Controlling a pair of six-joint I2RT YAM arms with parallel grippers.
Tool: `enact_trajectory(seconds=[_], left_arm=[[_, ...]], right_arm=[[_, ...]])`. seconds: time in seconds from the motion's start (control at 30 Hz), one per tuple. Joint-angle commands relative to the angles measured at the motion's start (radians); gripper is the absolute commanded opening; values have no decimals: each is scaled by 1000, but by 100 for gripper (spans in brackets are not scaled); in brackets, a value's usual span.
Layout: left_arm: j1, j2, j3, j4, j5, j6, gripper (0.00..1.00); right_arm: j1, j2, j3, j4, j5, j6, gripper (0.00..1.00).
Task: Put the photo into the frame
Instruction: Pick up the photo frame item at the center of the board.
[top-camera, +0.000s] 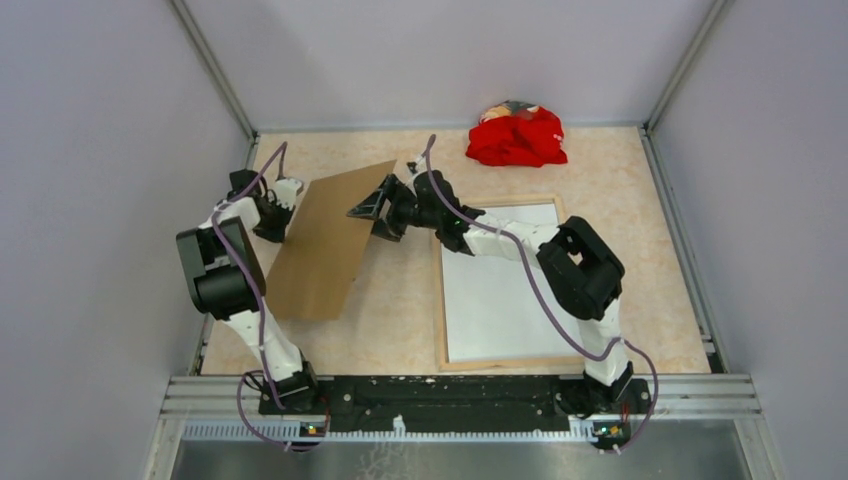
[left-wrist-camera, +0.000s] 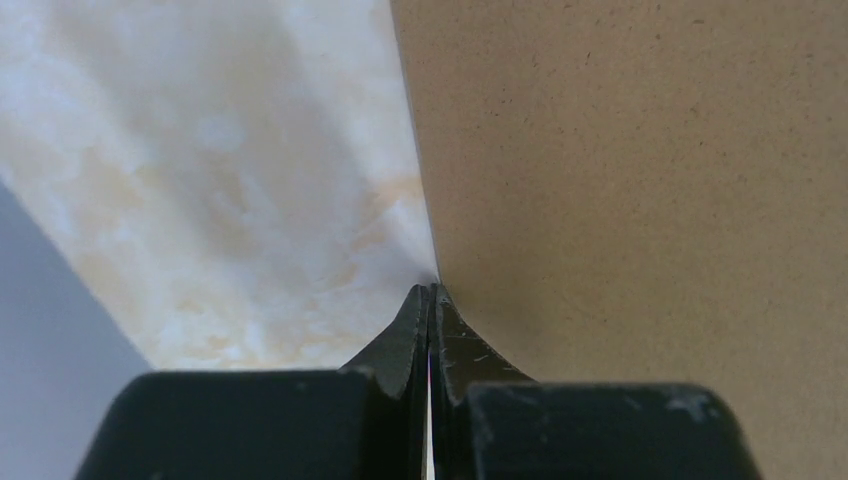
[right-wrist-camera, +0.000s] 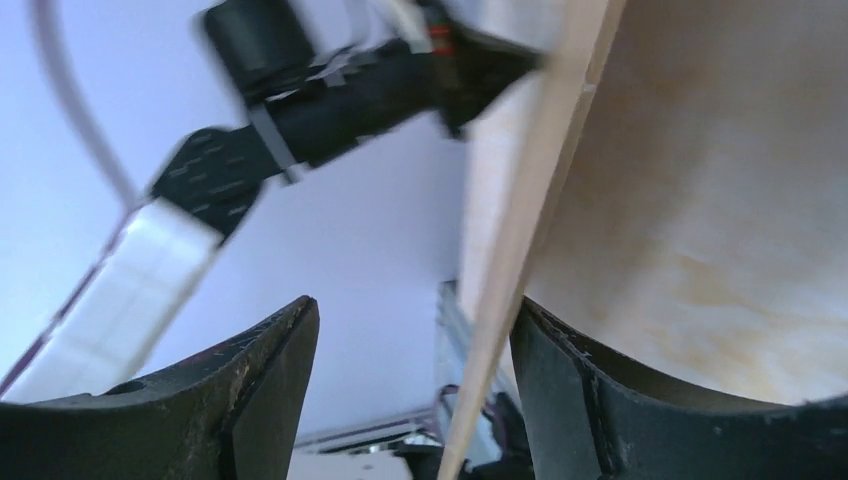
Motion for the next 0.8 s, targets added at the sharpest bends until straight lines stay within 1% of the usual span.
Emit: enact_trajectory(seconds=[0.0, 0.07, 0.17, 0.27, 0.33, 0.4, 0.5, 0.53, 0.6, 0.73, 0.77], left_arm=[[-44, 52, -41, -226, 196, -42, 0], [-44, 49, -36, -238, 212, -44, 0], [-44, 46, -30, -255, 226, -47, 0], [-44, 37, -33, -252, 222, -47, 0], [-41, 31, -32, -248, 214, -48, 0], [-39, 24, -31, -235, 205, -58, 0], [-39, 18, -27, -218, 197, -80, 0], [-40, 15, -26, -212, 198, -87, 0], [-39, 14, -22, -211, 208, -97, 0], [-39, 11, -5, -237, 239, -99, 0], [-39, 3, -1, -248, 249, -96, 0]], right_arm=[[35, -52, 21, 424, -99, 90, 68], [41, -29, 27, 474, -111, 113, 68], [45, 9, 49, 478, -127, 134, 68], [45, 0, 34, 450, -118, 127, 65], [45, -28, 24, 372, -101, 89, 65], [46, -64, 21, 245, -69, 34, 64], [45, -112, 22, 43, -9, -30, 59], [44, -125, 16, 2, 12, -42, 57], [45, -142, -1, -42, 50, -49, 49], [37, -140, -3, -64, 80, -42, 25], [31, -132, 11, -82, 73, -46, 17]])
